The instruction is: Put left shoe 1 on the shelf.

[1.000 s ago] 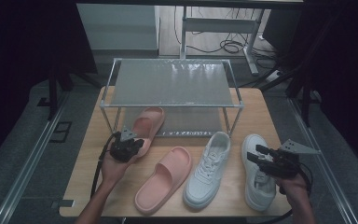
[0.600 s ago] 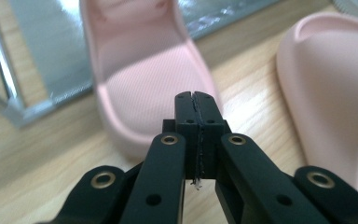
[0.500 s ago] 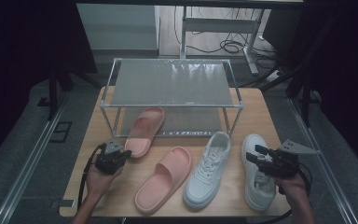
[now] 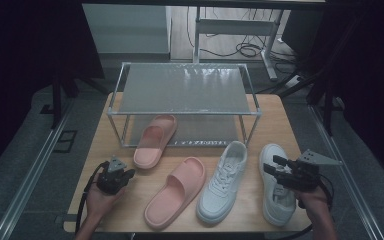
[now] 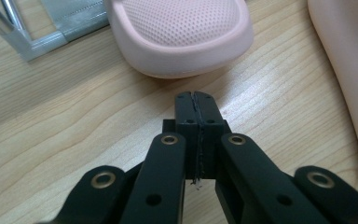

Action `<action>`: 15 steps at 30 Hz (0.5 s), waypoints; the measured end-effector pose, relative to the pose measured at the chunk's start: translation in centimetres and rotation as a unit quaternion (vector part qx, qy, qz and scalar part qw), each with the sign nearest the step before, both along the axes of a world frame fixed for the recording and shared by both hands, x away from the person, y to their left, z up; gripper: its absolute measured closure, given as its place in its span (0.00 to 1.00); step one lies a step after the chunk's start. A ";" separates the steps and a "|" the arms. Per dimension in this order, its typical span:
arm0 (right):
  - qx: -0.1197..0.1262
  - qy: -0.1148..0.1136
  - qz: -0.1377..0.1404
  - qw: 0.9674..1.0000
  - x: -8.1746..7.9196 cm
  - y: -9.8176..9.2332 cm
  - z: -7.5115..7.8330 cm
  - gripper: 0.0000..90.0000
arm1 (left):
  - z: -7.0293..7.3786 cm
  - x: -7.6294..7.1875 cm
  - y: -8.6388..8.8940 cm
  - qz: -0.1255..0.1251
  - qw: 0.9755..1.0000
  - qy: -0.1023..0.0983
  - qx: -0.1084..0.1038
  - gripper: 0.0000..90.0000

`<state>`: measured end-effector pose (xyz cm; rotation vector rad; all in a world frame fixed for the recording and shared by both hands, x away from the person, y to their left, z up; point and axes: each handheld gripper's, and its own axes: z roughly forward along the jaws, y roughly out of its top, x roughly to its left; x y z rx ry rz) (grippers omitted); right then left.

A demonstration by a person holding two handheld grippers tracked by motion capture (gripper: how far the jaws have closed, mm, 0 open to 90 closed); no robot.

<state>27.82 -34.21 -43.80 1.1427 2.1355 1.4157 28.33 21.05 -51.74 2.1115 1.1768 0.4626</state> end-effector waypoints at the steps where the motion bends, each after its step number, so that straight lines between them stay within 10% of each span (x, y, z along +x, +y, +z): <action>1: 0.001 0.000 0.000 1.000 0.0 0.0 0.0 0.49 | -0.1 0.1 -0.1 0.000 1.000 0.002 0.000 1.00; 15: 0.001 -0.001 0.000 1.000 0.0 0.0 0.0 0.49 | -0.5 1.0 -1.1 -0.005 1.000 0.005 0.009 1.00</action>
